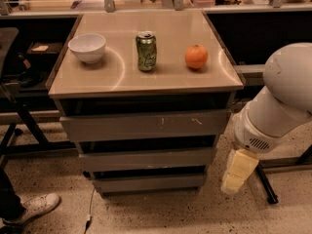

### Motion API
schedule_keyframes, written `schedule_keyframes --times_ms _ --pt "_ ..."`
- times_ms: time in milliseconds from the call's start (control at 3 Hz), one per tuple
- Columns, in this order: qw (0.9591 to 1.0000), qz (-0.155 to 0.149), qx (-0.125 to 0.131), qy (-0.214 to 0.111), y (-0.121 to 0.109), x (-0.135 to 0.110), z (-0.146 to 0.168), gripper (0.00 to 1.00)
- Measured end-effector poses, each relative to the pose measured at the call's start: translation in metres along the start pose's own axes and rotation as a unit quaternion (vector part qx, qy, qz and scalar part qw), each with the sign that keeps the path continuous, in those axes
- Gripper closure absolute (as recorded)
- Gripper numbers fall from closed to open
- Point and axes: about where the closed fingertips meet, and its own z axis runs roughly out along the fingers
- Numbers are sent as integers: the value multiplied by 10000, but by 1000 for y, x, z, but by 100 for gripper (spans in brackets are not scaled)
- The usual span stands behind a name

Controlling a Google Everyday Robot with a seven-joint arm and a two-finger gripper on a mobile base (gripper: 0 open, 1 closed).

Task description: Open middle drawer

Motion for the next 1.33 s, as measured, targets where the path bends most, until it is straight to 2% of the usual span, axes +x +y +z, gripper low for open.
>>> schedule_keyframes --times_ms 333,667,1000,1333 --pt "9993 -7 -337 -127 21 -7 59 0" --pt "9982 -50 -541 -240 29 -14 120 0" --pt "9973 15 -646 -346 27 -26 167 0" --pt "9971 39 -651 -381 26 -28 172 0"
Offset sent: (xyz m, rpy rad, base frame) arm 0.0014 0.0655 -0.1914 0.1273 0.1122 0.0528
